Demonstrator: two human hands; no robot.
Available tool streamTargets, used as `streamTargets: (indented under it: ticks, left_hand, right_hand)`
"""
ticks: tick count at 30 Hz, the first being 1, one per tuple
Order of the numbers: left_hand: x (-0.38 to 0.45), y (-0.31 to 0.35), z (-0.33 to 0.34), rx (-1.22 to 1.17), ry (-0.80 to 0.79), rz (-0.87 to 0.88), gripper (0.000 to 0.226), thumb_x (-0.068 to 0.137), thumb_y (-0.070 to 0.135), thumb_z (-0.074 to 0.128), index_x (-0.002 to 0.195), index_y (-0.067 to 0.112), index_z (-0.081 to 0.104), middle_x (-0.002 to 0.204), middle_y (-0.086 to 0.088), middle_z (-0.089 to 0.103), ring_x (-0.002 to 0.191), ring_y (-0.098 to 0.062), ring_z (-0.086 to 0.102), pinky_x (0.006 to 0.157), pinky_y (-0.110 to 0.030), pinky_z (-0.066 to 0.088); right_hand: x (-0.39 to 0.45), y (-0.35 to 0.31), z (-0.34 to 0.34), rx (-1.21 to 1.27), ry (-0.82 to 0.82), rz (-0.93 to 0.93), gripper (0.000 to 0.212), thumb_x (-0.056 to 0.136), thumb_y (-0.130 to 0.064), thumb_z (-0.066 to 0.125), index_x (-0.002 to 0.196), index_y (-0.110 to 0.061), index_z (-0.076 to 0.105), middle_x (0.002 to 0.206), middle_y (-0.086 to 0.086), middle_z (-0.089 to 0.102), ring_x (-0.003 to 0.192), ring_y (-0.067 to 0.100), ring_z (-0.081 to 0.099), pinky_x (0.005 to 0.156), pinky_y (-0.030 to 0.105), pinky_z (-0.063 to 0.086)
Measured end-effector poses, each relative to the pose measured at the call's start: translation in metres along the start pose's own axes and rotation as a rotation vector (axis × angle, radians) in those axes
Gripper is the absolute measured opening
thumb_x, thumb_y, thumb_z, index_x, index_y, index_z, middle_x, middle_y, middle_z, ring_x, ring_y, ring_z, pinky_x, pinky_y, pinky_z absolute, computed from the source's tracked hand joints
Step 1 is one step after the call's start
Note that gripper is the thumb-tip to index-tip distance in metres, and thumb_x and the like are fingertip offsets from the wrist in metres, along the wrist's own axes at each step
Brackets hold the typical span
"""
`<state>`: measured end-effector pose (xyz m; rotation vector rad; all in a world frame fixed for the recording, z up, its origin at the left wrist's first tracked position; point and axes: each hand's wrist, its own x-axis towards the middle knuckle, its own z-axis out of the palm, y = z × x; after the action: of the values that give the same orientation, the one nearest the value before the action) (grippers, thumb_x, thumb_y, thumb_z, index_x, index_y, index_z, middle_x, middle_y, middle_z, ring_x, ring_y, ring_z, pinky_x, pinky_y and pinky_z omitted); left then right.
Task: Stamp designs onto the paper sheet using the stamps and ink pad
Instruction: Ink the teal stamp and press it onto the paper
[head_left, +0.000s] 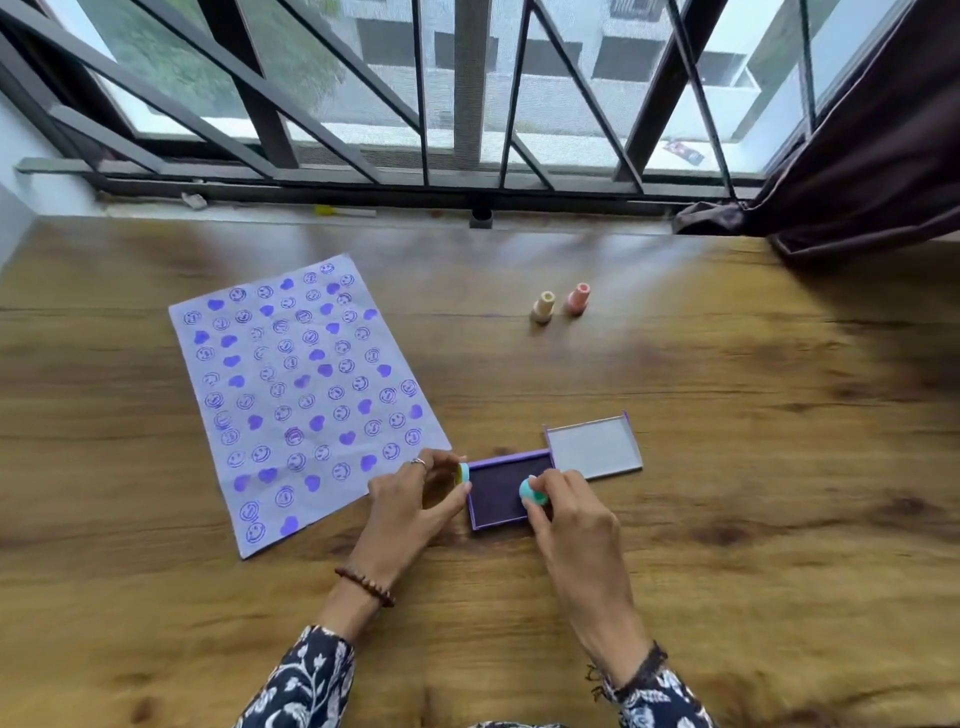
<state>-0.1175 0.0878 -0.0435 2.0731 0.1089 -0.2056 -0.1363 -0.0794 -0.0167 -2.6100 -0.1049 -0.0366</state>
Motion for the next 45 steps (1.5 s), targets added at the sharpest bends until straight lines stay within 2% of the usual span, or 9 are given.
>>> streamTargets:
  ticks: [8,13,19,21,24,29,37,40,45]
  left_hand:
    - [0.003,0.002,0.0,0.001,-0.019,0.011,0.023,0.078,0.024,0.068,0.094,0.035,0.055,0.098,0.008,0.068,0.097,-0.004,0.063,0.1,-0.049,0.042]
    - [-0.006,0.005,-0.009,-0.039,-0.003,0.057,0.02,0.081,0.018,0.066,0.1,0.016,0.06,0.098,-0.003,0.071,0.095,-0.011,0.066,0.096,-0.045,0.046]
    - [-0.025,-0.014,-0.063,-0.104,0.201,0.097,0.016,0.081,0.01,0.065,0.096,0.01,0.06,0.098,-0.005,0.071,0.096,-0.012,0.065,0.086,-0.016,0.048]
    - [-0.031,-0.03,-0.086,-0.145,0.247,0.063,0.013,0.083,0.011,0.063,0.095,0.012,0.058,0.097,-0.002,0.071,0.094,-0.006,0.064,0.08,-0.009,0.046]
    - [-0.035,-0.053,-0.113,-0.239,0.258,-0.017,0.012,0.085,0.014,0.06,0.093,0.022,0.055,0.096,0.007,0.07,0.091,0.008,0.062,0.071,-0.004,0.046]
    - [-0.034,-0.079,-0.13,-0.378,0.162,-0.118,0.014,0.087,0.016,0.058,0.091,0.029,0.052,0.097,0.005,0.07,0.101,-0.009,0.063,0.083,-0.026,0.05]
    - [-0.033,-0.09,-0.134,-0.413,0.124,-0.098,0.01,0.084,0.024,0.06,0.09,0.027,0.052,0.106,-0.008,0.07,0.1,-0.012,0.064,0.085,-0.025,0.051]
    - [-0.032,-0.092,-0.134,-0.425,0.119,-0.083,0.009,0.085,0.02,0.06,0.089,0.024,0.053,0.105,-0.009,0.071,0.1,-0.014,0.064,0.088,-0.029,0.049]
    - [-0.031,-0.095,-0.134,-0.439,0.11,-0.064,0.01,0.085,0.013,0.06,0.091,0.017,0.053,0.104,-0.009,0.071,0.094,-0.009,0.064,0.076,-0.01,0.05]
  right_hand:
    - [0.035,0.002,-0.007,-0.061,-0.208,0.155,0.011,0.08,-0.012,0.065,0.09,-0.014,0.062,0.093,0.007,0.066,0.088,0.024,0.061,0.065,0.024,0.036]
    - [0.053,0.005,-0.012,-0.001,-0.299,0.31,0.011,0.07,-0.009,0.069,0.081,-0.011,0.067,0.092,0.014,0.069,0.087,0.031,0.062,0.068,0.029,0.046]
    - [0.035,-0.013,-0.001,0.356,-0.2,0.476,0.012,0.07,-0.013,0.074,0.078,-0.007,0.068,0.081,0.012,0.071,0.075,0.025,0.069,0.079,0.039,0.056]
    - [0.023,-0.036,0.011,0.423,-0.198,0.451,0.011,0.071,-0.016,0.074,0.08,-0.013,0.07,0.08,0.006,0.072,0.068,0.014,0.066,0.072,0.025,0.055]
    - [0.01,-0.075,0.034,0.564,-0.229,0.413,0.01,0.073,-0.013,0.073,0.082,-0.015,0.069,0.082,0.005,0.07,0.064,0.009,0.062,0.07,0.029,0.058]
    - [0.0,-0.125,0.07,0.49,-0.116,0.181,0.019,0.078,-0.018,0.071,0.096,-0.012,0.067,0.087,-0.004,0.063,0.068,-0.004,0.057,0.064,0.001,0.042]
    - [-0.003,-0.15,0.095,0.221,-0.132,-0.041,0.015,0.09,-0.018,0.057,0.104,-0.012,0.059,0.104,0.004,0.056,0.083,0.017,0.06,0.077,0.031,0.052]
    - [-0.005,-0.154,0.097,0.101,-0.13,-0.067,0.018,0.091,-0.018,0.054,0.107,-0.01,0.059,0.108,0.006,0.058,0.09,0.023,0.06,0.077,0.033,0.048]
    - [-0.001,-0.162,0.098,-0.051,-0.204,-0.082,0.018,0.094,-0.017,0.046,0.108,-0.011,0.057,0.107,0.006,0.058,0.091,0.026,0.06,0.072,0.031,0.042]
